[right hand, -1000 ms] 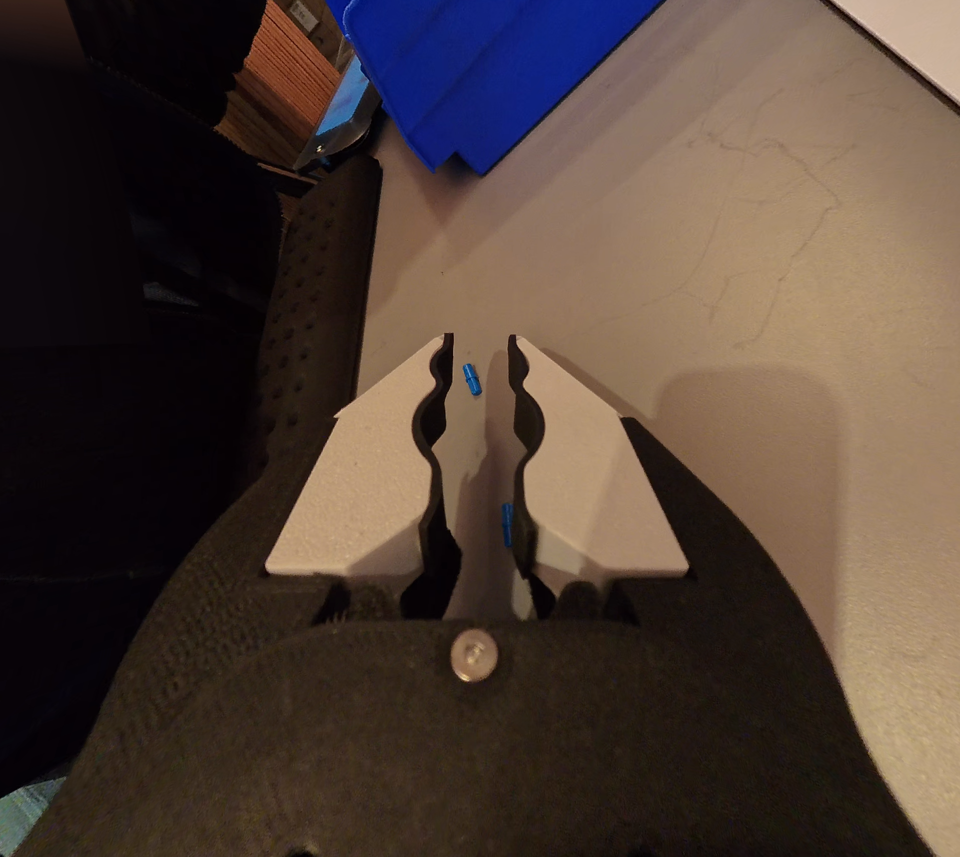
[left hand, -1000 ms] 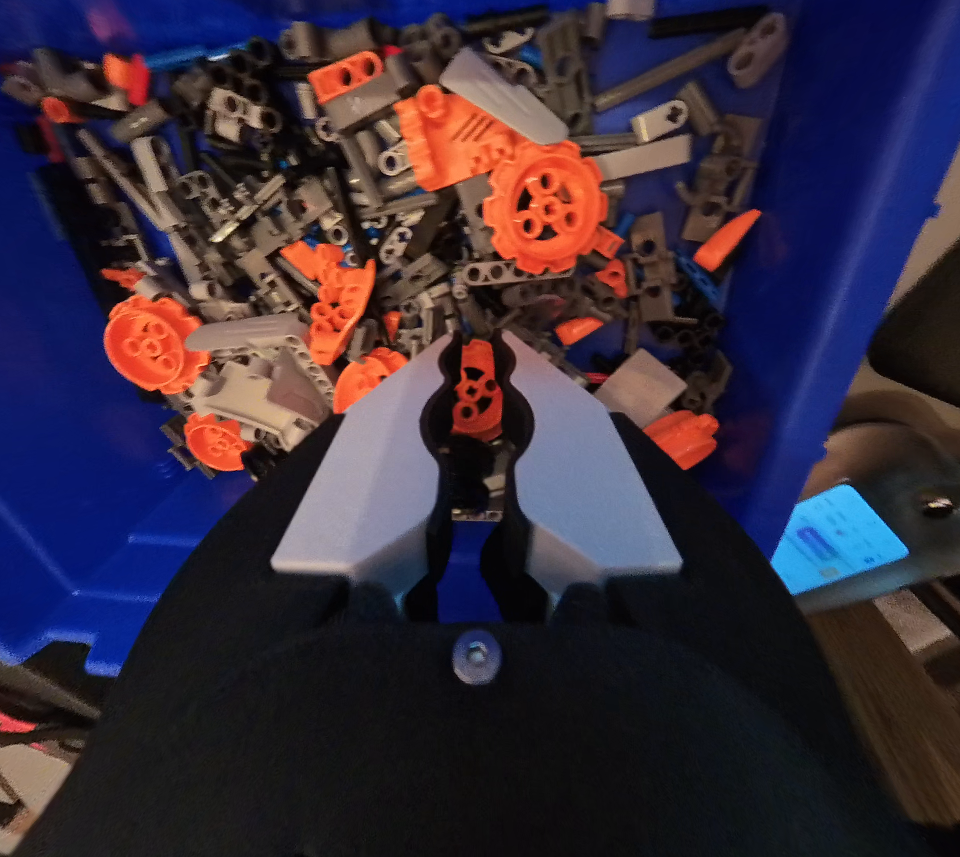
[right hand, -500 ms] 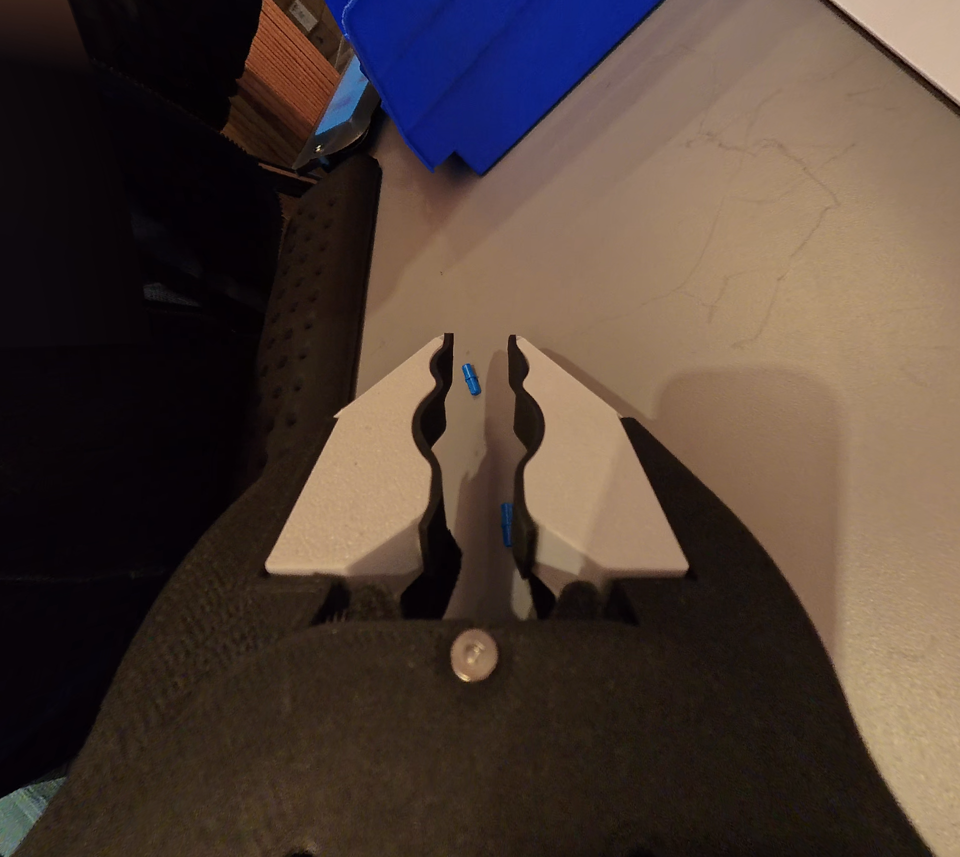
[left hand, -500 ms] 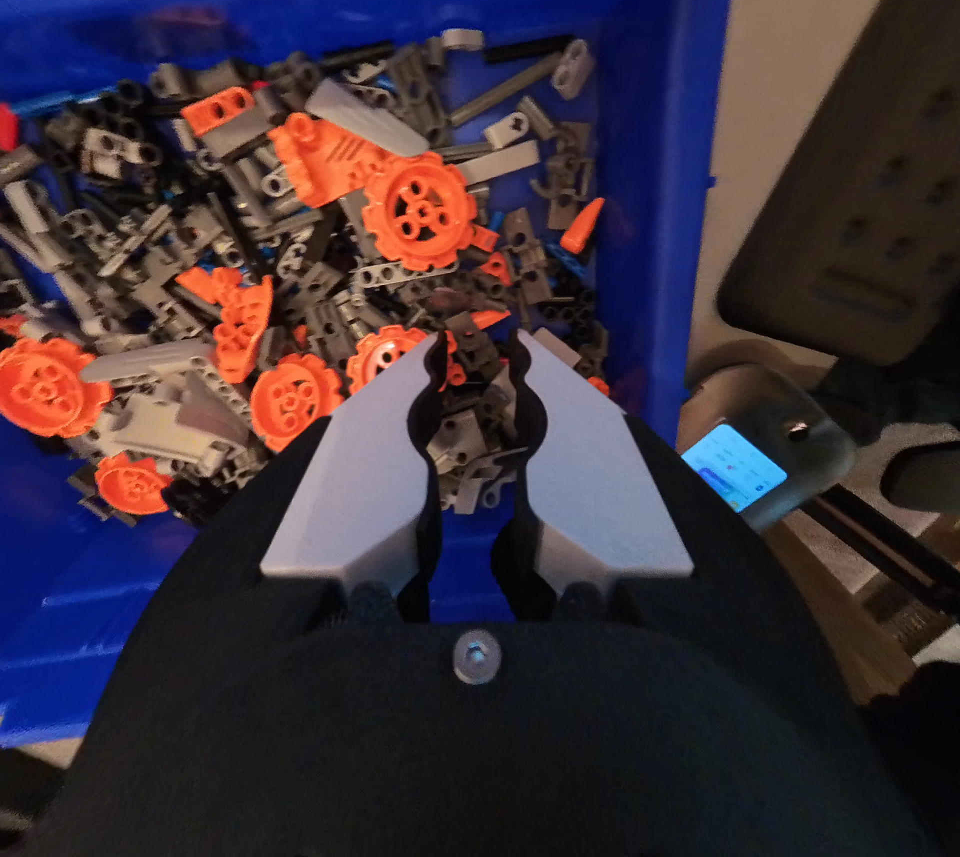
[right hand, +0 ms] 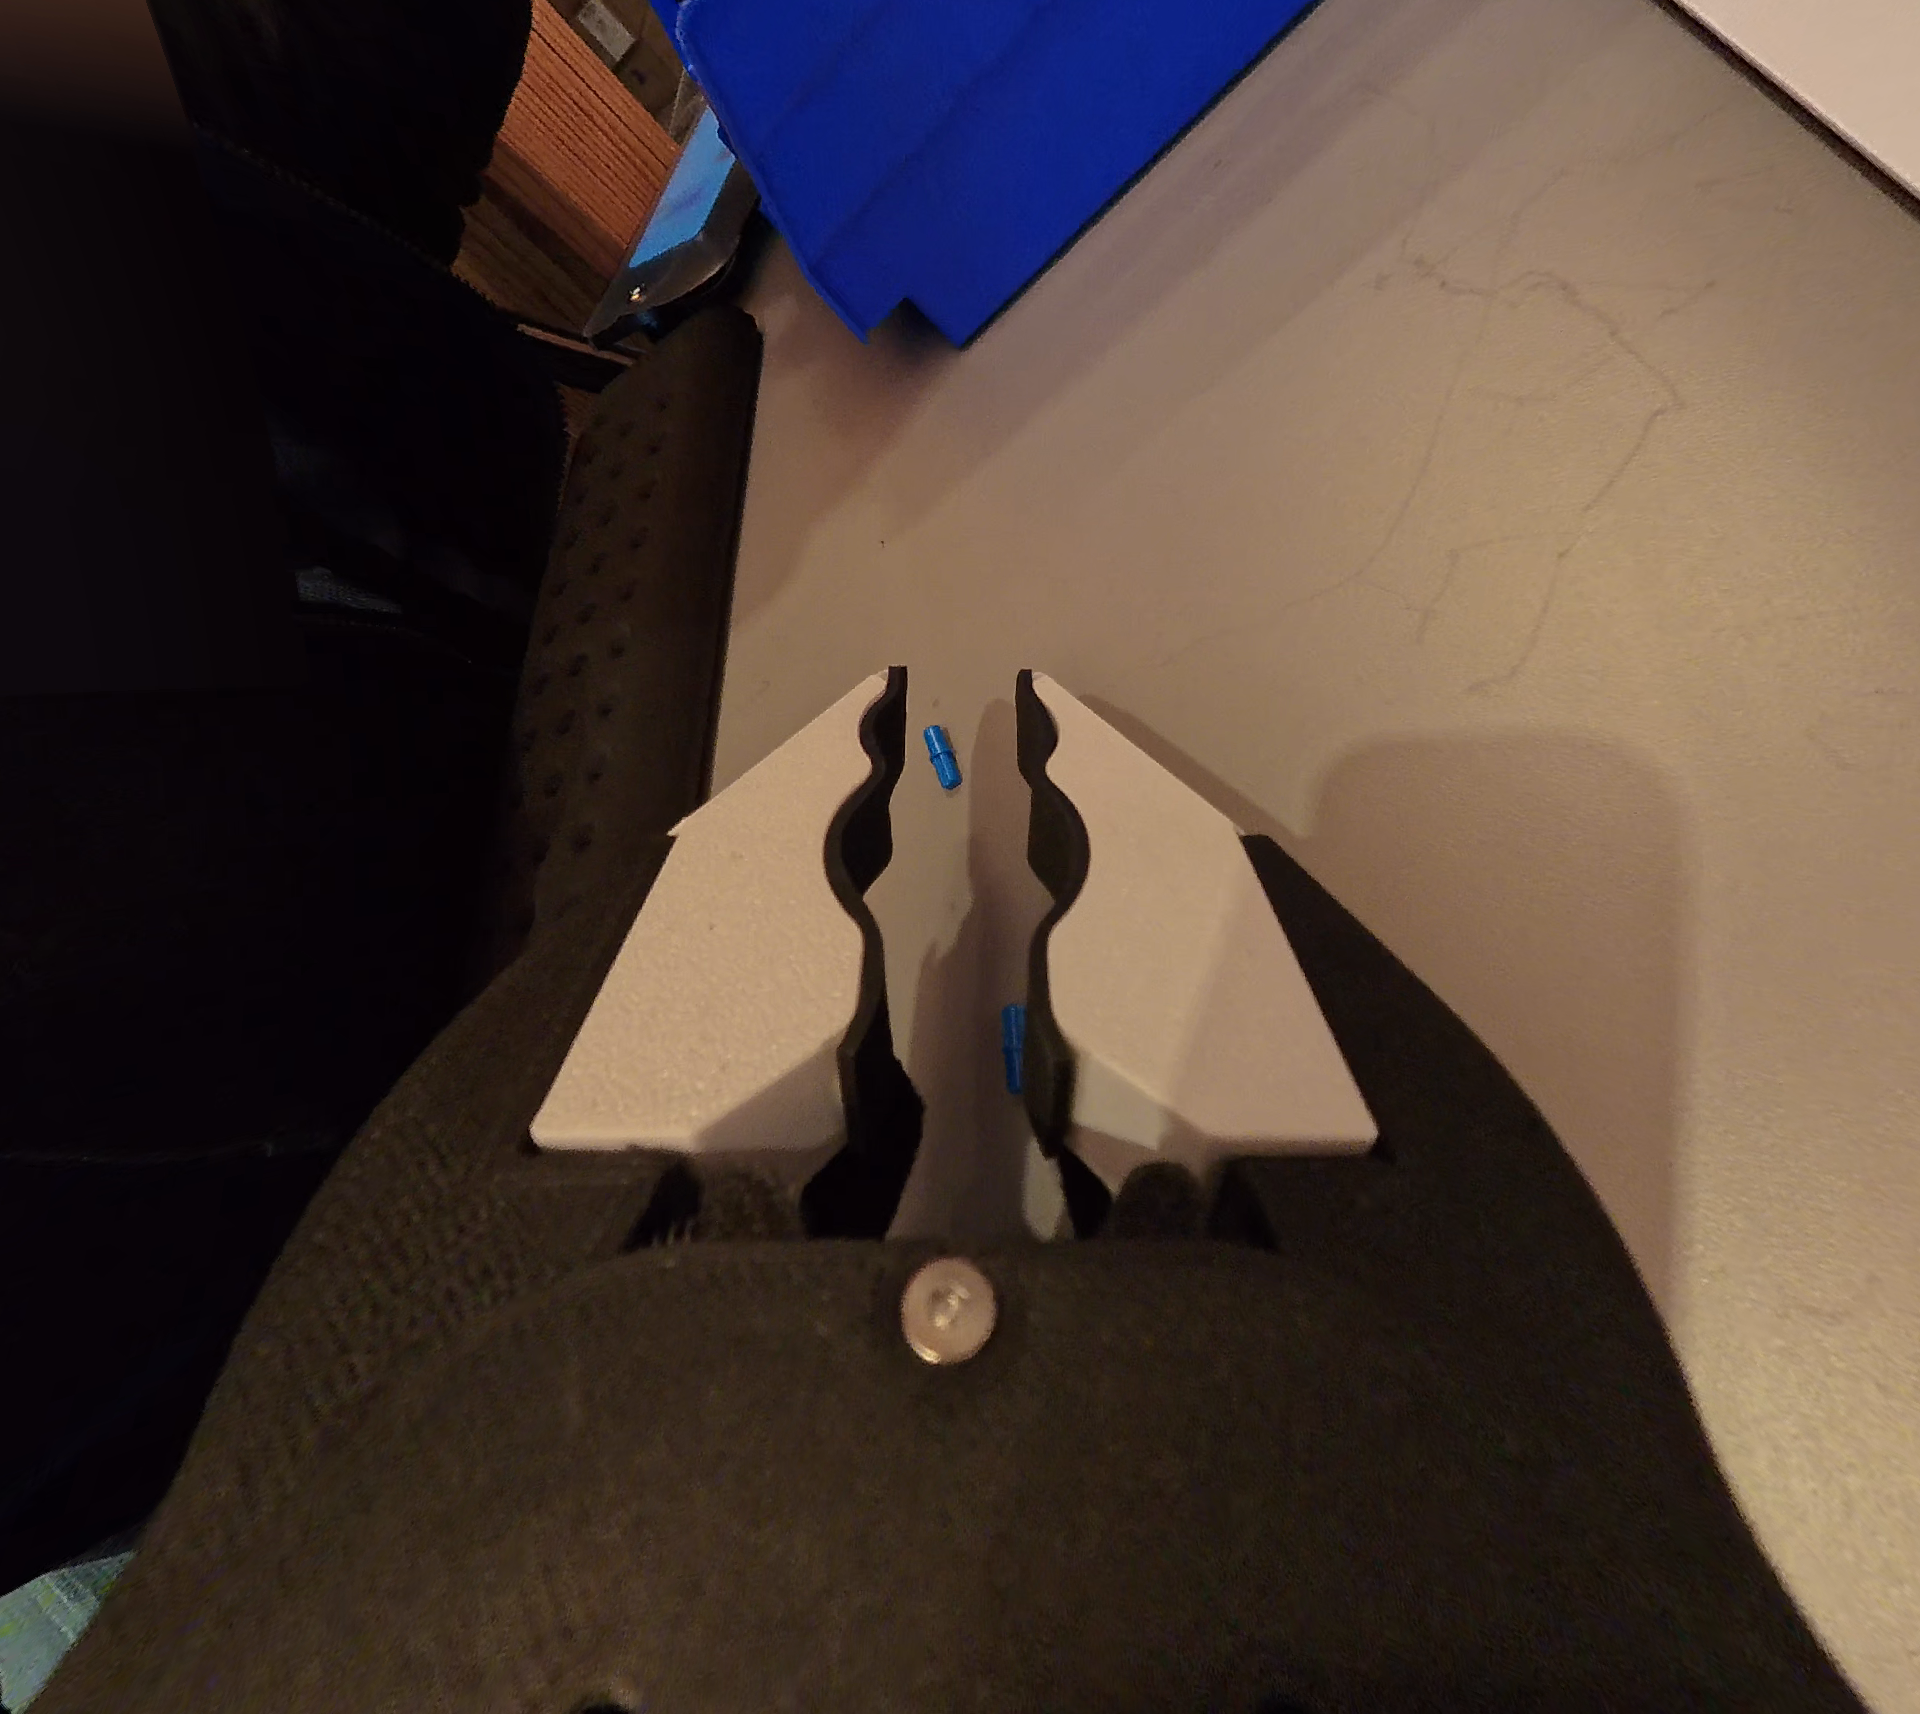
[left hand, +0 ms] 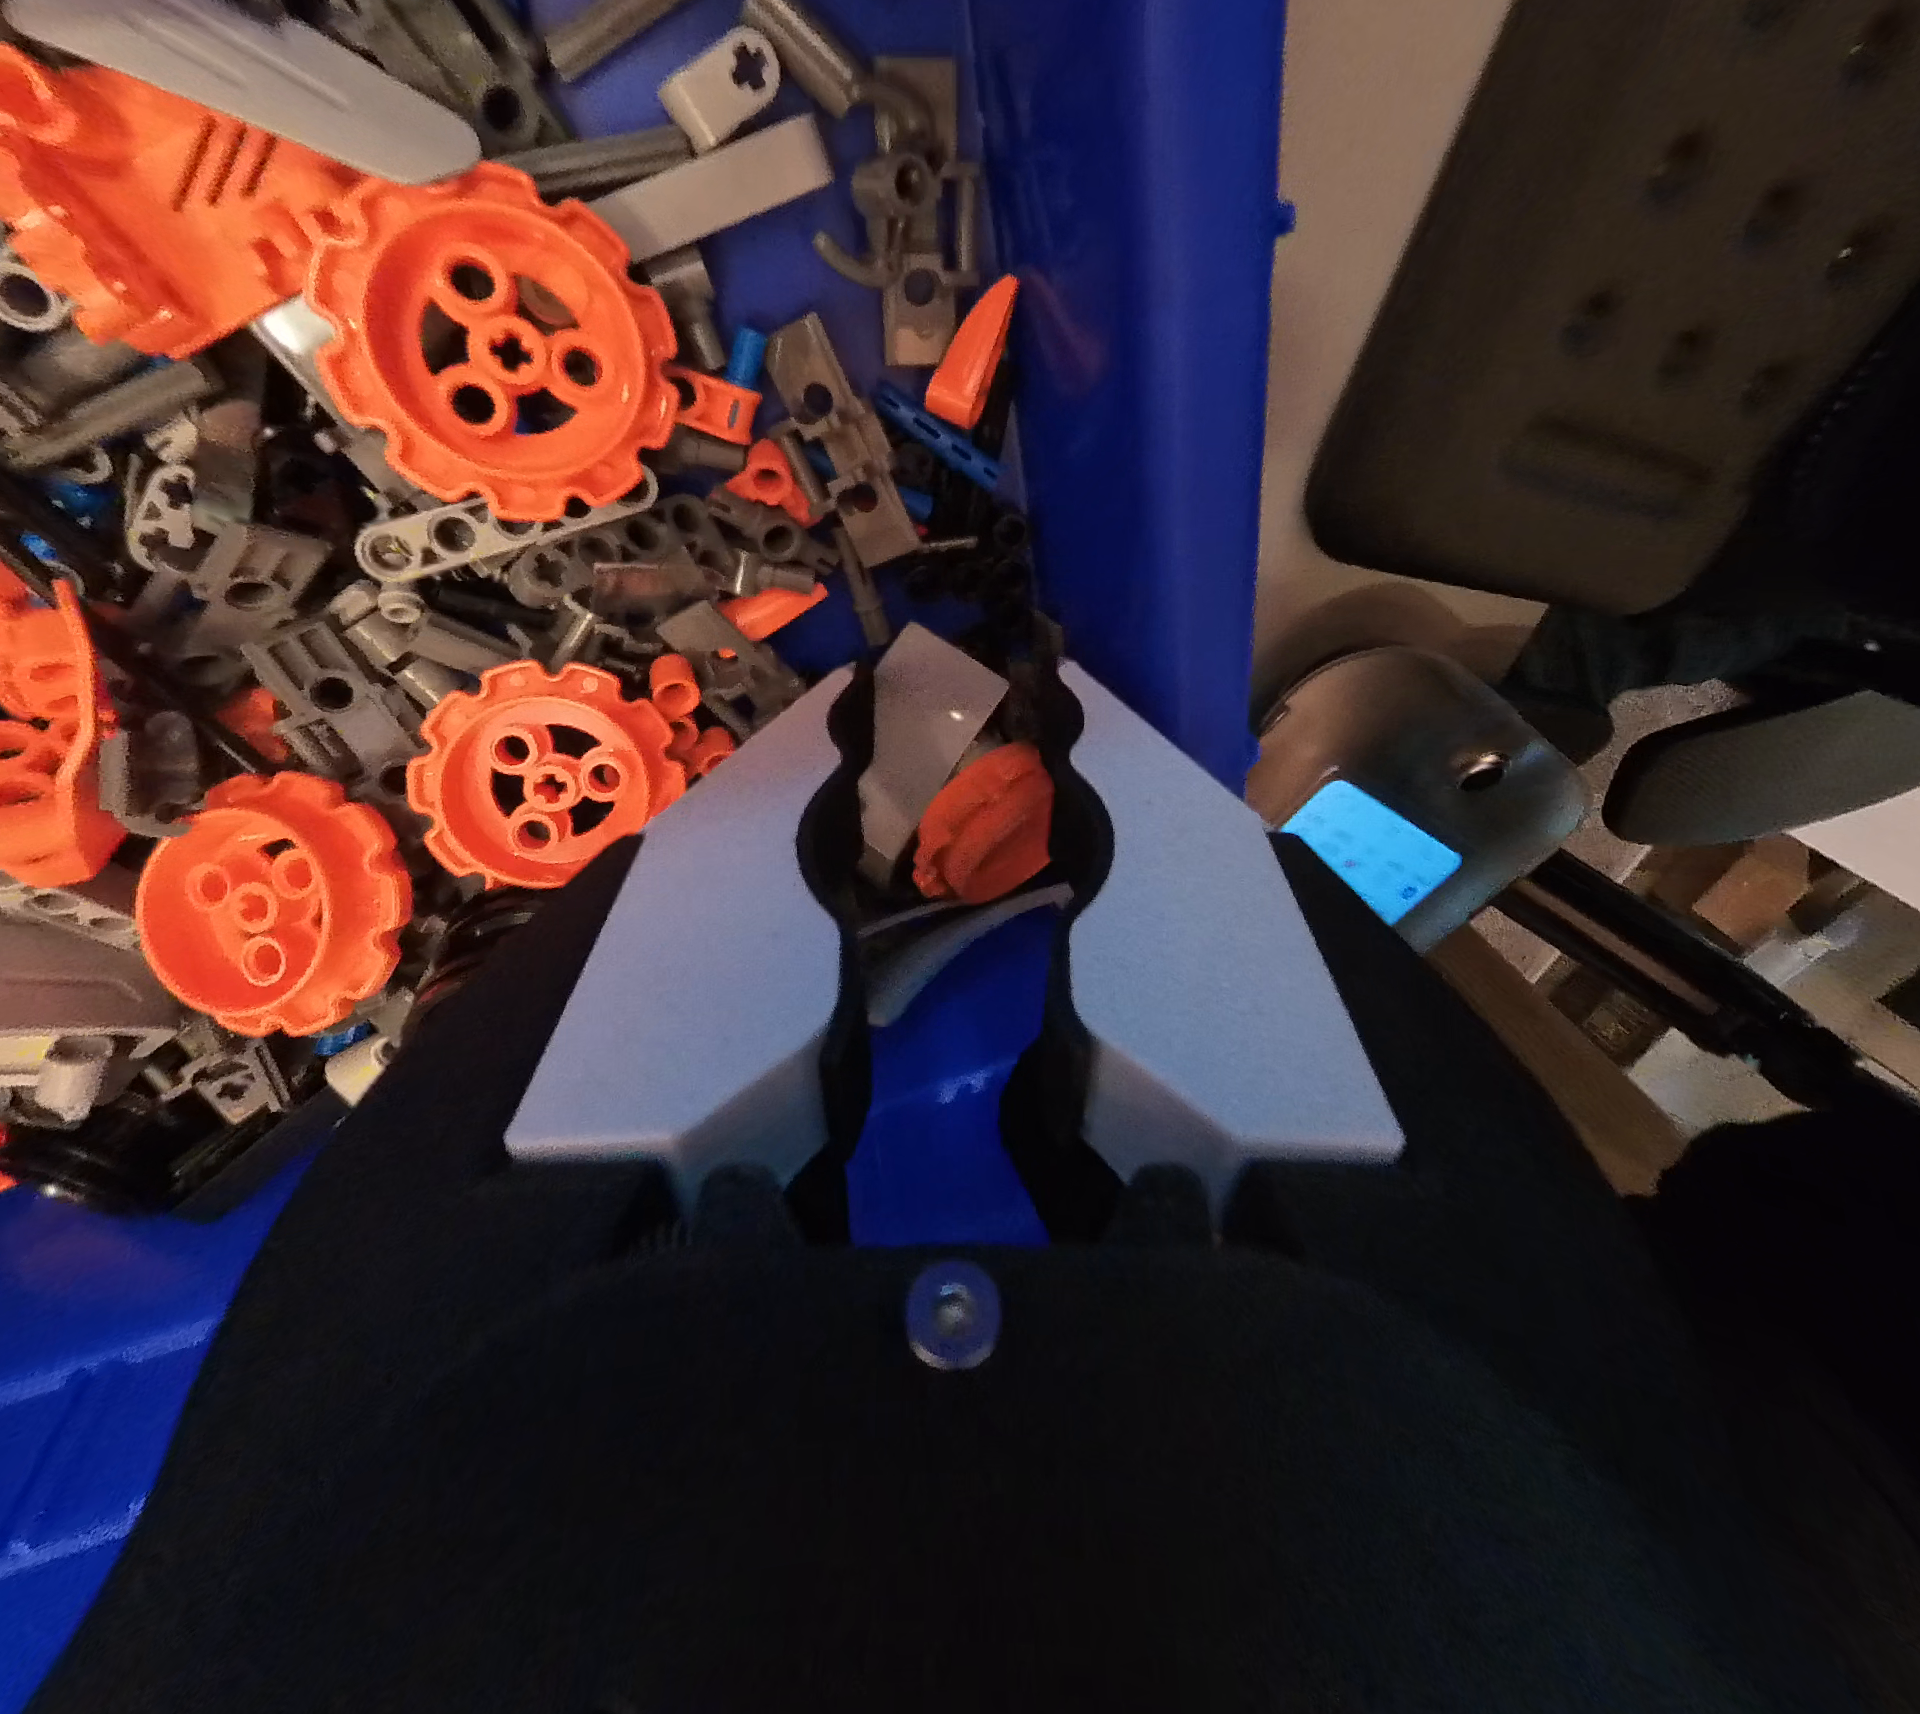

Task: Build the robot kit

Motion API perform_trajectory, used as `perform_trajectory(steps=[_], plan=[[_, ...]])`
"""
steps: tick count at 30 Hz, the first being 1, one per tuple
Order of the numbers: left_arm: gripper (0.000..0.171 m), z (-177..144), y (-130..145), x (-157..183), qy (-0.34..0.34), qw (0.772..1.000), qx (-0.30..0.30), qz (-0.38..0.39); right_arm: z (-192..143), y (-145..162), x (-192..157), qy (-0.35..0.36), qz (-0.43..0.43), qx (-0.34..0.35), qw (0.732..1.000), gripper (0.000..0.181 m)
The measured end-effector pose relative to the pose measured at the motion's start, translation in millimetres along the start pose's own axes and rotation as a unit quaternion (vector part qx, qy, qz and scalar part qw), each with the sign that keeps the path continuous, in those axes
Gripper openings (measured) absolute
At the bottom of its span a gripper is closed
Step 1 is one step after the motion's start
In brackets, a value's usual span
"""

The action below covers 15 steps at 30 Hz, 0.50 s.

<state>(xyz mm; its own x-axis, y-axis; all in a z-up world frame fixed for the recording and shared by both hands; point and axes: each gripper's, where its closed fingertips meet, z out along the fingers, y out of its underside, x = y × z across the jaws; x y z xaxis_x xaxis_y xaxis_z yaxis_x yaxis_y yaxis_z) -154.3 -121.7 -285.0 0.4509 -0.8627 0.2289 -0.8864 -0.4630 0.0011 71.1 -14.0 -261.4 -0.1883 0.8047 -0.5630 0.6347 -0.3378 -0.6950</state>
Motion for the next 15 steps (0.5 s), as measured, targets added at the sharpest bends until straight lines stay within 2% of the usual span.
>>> perform_trajectory(steps=[15], plan=[[0.014,-14,4,-31,-0.072,0.997,0.004,-0.024,0,0,1,0.001,0.001,0.0,1.0,0.019]])
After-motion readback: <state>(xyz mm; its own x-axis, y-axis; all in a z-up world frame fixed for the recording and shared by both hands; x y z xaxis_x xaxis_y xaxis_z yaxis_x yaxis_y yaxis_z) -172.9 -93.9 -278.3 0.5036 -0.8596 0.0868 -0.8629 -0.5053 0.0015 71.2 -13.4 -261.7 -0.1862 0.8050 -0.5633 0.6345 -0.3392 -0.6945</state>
